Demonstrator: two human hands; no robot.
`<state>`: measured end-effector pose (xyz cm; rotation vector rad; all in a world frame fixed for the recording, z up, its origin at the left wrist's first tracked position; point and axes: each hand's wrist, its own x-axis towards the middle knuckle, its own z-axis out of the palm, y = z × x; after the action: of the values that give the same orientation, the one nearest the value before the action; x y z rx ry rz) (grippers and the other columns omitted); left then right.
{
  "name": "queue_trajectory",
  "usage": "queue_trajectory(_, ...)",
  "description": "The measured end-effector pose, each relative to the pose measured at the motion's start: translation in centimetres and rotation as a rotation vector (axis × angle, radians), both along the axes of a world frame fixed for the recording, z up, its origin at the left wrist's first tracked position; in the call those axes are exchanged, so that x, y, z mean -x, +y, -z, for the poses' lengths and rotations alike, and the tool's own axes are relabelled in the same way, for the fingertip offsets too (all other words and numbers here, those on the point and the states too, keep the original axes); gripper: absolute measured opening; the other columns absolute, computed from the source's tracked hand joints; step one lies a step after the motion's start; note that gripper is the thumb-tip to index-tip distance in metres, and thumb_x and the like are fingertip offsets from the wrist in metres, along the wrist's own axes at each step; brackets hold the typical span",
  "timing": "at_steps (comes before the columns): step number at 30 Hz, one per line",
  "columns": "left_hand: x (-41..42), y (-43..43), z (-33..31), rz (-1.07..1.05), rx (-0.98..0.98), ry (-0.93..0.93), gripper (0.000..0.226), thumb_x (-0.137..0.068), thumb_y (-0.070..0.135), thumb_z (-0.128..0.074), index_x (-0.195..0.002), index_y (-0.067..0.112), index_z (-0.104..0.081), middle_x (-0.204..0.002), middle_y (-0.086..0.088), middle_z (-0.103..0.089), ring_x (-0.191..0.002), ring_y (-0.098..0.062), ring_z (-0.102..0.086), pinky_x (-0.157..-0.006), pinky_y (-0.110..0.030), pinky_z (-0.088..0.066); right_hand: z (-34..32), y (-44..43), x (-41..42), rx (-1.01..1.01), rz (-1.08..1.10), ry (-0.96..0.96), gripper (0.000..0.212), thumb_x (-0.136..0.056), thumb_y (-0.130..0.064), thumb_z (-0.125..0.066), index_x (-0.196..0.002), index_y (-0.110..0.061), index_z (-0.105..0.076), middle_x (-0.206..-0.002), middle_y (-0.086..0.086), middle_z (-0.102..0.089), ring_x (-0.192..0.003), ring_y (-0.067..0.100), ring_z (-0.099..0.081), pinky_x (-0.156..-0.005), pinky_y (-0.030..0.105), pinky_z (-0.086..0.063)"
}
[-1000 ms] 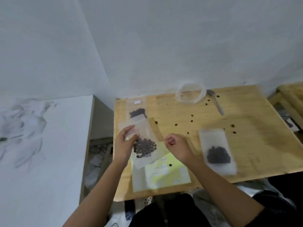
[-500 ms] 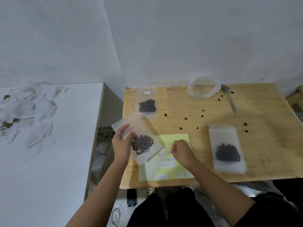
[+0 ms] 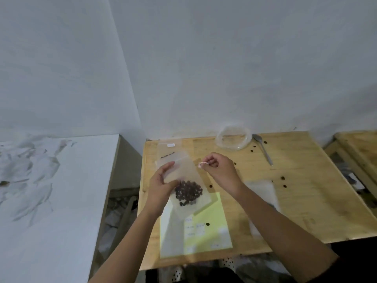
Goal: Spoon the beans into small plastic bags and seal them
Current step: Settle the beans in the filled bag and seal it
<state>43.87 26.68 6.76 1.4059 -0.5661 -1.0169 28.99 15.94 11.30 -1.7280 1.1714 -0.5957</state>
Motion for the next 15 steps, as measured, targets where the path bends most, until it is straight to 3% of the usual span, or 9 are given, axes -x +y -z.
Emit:
queue_trajectory(3,0.8,-1.1,-2.3,0.111,0.061,-0.063,0.053,-0.080,-0.009,-0.062,-0.116,0.030,-0.057,-0.125,0.010,-0.058,-0.104,-0.022,-0.065,-0.077,-0.035,-0.057,-2.3,-0.8,-1.2,0.005,-0.086,0.029,0.003,-0.084,-0.013,-0.064,-0.082,-0.011,-0.065,-0.069,-0.008,-0.056,-0.063,0.003,-0.051,-0.059,0.012,-0.042)
queue_trajectory(6,1.2,-1.9,-4.4,0.181,0.097,-0.116,0.053,-0.078,-0.006,-0.065,-0.116,0.030,-0.057,-0.123,0.010,-0.059,-0.099,-0.024,-0.067,-0.079,-0.037,-0.057,-3.6,-1.4,-2.1,0.049,-0.086,0.060,0.005,-0.081,-0.014,-0.066,-0.076,-0.014,-0.064,-0.063,-0.008,-0.053,-0.059,0.006,-0.049,-0.060,0.020,-0.041)
queue_trajectory(11,1.6,-2.1,-6.3,0.222,0.120,-0.136,0.056,-0.081,-0.012,-0.059,-0.123,0.025,-0.054,-0.122,0.011,-0.059,-0.096,-0.024,-0.070,-0.088,-0.049,-0.052,-4.9,-1.7,-2.4,0.105,-0.095,0.100,0.004,-0.078,-0.014,-0.068,-0.075,-0.012,-0.068,-0.068,0.000,-0.061,-0.062,0.008,-0.052,-0.055,0.014,-0.039)
queue_trajectory(15,1.7,-1.8,-7.1,0.213,0.108,-0.150,0.059,-0.070,0.003,-0.065,-0.123,0.027,-0.055,-0.120,0.014,-0.061,-0.101,-0.028,-0.067,-0.090,-0.052,-0.052,-5.3,-1.8,-2.4,0.113,-0.111,0.107,0.004,-0.079,-0.016,-0.068,-0.074,-0.015,-0.068,-0.070,-0.002,-0.061,-0.064,0.007,-0.053,-0.054,0.011,-0.038)
